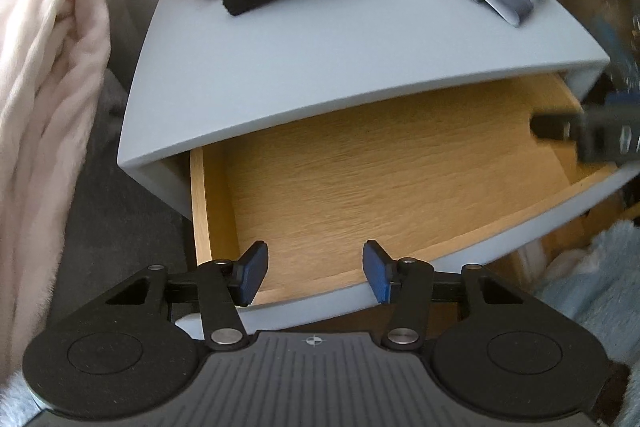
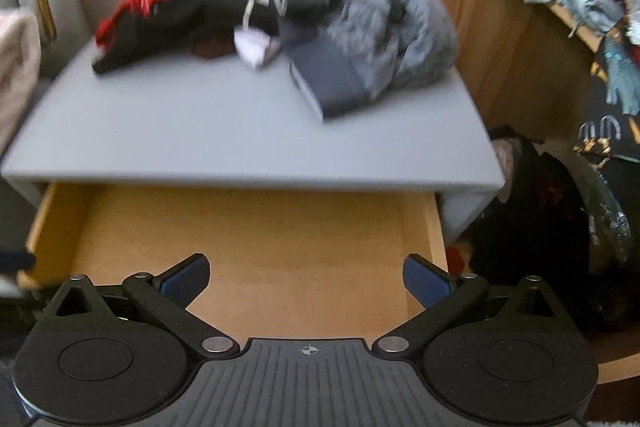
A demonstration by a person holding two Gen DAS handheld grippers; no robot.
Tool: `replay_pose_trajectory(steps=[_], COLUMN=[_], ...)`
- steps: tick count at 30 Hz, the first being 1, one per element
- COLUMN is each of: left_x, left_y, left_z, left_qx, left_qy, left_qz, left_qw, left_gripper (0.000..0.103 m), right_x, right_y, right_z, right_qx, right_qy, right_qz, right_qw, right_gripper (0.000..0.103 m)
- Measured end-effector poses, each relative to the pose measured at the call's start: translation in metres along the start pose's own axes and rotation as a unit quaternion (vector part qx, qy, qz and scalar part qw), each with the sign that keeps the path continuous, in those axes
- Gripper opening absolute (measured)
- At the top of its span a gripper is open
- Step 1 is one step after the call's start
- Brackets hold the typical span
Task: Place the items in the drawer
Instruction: 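Reach the right gripper toward the grey patterned boxer briefs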
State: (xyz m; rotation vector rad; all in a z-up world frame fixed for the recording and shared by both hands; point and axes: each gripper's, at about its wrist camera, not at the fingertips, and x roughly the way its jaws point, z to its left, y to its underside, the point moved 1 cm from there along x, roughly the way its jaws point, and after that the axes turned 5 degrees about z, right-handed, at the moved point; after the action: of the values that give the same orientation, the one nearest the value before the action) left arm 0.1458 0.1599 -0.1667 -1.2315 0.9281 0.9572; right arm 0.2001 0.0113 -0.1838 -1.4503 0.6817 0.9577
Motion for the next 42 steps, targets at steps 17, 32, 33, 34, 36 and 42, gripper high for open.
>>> replay_pose_trajectory(steps=[17, 32, 33, 34, 36, 42], left_x=[0.002, 0.029, 0.03, 0.027, 0.028, 0.03], left_y=[-0.002, -0.017, -0.019, -0.018, -0.018, -0.017], left_z=[0.004, 0.03, 0.03, 0.028, 0.027, 0.02], left_qx=[-0.013, -0.04, -0.039, -0.036, -0.03, -0.009], left_qy=[0.024, 0.081, 0.08, 0.078, 0.071, 0.044], left_qz=[0.071, 0.129, 0.127, 0.124, 0.114, 0.076], left_qw=[0.9971, 0.9875, 0.9879, 0.9886, 0.9906, 0.9961], left_gripper=[0.055, 0.06, 0.06, 0.061, 0.063, 0.071], right_x=[-0.042, -0.057, -0.058, -0.059, -0.06, -0.049], right_y=[-0.022, -0.033, -0.034, -0.036, -0.041, -0.069], right_z=[-0.025, -0.043, -0.042, -0.041, -0.042, -0.057], right_qx=[0.041, 0.071, 0.068, 0.064, 0.055, 0.064], right_qy=[-0.002, 0.027, 0.032, 0.035, 0.041, 0.021], right_qz=[-0.117, -0.179, -0.185, -0.19, -0.202, -0.204], right_qw=[0.992, 0.981, 0.98, 0.979, 0.977, 0.977], right_gripper=[0.103, 0.103, 0.103, 0.103, 0.103, 0.103])
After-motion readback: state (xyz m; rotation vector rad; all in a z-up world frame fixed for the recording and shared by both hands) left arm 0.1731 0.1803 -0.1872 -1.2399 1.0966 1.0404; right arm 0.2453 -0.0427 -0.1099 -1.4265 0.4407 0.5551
